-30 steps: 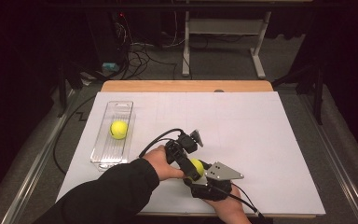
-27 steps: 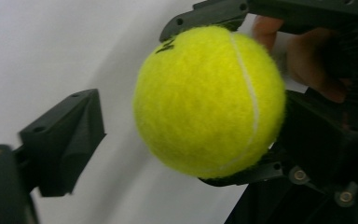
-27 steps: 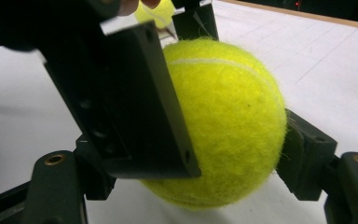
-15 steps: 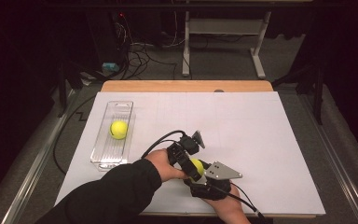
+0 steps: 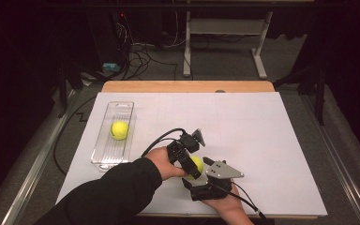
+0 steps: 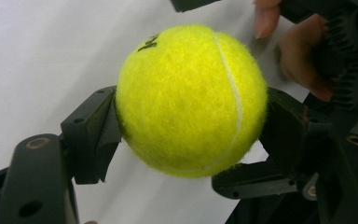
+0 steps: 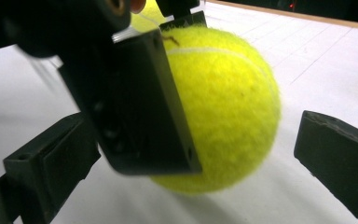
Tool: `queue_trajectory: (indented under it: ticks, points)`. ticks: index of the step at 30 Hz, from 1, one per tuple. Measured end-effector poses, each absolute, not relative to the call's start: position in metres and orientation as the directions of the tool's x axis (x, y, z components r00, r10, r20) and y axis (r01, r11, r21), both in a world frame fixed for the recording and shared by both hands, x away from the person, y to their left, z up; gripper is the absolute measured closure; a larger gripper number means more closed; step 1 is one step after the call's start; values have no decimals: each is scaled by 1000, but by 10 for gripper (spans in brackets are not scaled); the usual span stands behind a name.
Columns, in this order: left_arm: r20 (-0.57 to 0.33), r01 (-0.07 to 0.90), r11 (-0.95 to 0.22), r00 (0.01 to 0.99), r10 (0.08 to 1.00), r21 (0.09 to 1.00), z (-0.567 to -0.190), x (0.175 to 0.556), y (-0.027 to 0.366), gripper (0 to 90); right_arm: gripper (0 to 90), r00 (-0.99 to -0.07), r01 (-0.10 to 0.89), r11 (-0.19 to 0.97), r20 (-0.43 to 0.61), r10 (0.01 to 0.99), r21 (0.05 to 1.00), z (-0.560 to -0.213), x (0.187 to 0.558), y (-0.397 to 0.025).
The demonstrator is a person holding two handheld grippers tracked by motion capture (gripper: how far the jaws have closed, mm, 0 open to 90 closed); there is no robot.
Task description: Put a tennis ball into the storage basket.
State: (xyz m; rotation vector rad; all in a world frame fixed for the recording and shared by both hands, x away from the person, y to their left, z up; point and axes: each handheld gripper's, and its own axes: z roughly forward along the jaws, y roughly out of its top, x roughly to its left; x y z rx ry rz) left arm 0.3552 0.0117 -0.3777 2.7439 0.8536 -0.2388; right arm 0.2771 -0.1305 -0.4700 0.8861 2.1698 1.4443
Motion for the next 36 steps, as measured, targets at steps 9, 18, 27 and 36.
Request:
queue_trajectory:
  ticks: [9,18,27,36]
  points:
    - [-190,612,-766,790,583,197,-372,367,28,265,1,-700,297,270,17,713,916,-470,279,-152]
    - [-158,661,-727,750,642,187,-369,381,51,265,1,-608,319,228,15,793,920,-468,289,-196]
    - [-127,696,-699,717,685,164,-362,390,79,265,1,-515,326,175,19,857,929,-463,289,-243]
    - [-89,725,-676,688,720,135,-351,395,112,265,1,-471,325,156,17,882,933,-461,280,-270]
